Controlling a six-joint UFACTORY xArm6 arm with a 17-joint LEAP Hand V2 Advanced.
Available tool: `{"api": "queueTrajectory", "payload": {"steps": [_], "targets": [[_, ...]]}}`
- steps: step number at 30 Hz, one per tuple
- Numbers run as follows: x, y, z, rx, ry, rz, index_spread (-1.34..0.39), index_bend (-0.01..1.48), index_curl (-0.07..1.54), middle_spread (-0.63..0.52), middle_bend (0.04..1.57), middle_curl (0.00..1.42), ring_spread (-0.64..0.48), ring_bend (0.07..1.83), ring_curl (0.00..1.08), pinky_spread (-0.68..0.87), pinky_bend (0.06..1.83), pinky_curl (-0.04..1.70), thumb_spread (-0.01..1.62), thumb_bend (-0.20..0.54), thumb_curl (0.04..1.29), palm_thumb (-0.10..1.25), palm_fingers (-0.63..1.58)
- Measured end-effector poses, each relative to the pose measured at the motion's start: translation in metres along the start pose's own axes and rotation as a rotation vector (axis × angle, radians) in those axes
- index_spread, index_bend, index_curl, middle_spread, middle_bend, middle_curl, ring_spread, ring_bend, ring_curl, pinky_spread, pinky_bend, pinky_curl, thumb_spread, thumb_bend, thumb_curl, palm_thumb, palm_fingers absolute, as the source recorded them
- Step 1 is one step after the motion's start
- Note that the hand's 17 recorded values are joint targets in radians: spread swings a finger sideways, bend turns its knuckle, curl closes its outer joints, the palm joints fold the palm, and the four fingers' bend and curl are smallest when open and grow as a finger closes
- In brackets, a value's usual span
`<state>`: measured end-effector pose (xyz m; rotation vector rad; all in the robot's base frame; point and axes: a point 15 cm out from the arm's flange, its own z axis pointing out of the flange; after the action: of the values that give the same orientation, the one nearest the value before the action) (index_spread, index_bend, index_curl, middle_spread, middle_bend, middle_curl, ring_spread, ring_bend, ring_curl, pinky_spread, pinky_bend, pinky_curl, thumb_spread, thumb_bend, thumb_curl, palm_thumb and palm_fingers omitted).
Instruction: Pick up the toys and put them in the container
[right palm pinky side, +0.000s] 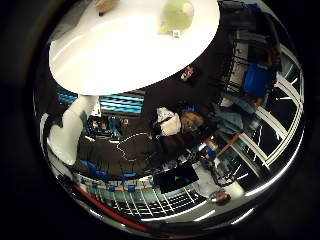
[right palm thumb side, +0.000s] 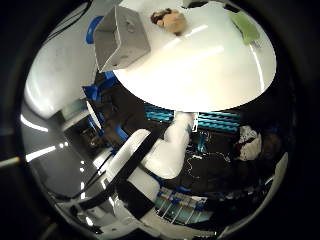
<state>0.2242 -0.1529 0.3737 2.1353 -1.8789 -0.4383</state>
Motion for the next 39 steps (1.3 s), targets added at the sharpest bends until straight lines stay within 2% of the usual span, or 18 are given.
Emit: {"api": "queueTrajectory", "payload": {"steps": [10,26,39], "targets": [[0.018,-0.006,-0.009,0.058,-0.027,0.072,-0.28,0.15,0.26,0.2,0.19,0.31,0.27,0.28,0.26,0.44,0.42,0.32,0.99,-0.027,0.26,0.17,0.06],[0.079,-0.035,-0.033,0.143,-0.049,0.255,-0.24,0.16,0.27,0.21,0.19,0.32,0.29,0.27,0.26,0.46,0.44,0.31,1.01,-0.026,0.26,0.17,0.07],[0.134,-0.072,-0.012,0.185,-0.097,0.374,-0.22,0.16,0.28,0.22,0.19,0.31,0.29,0.27,0.26,0.46,0.45,0.31,1.02,-0.025,0.26,0.17,0.08]]}}
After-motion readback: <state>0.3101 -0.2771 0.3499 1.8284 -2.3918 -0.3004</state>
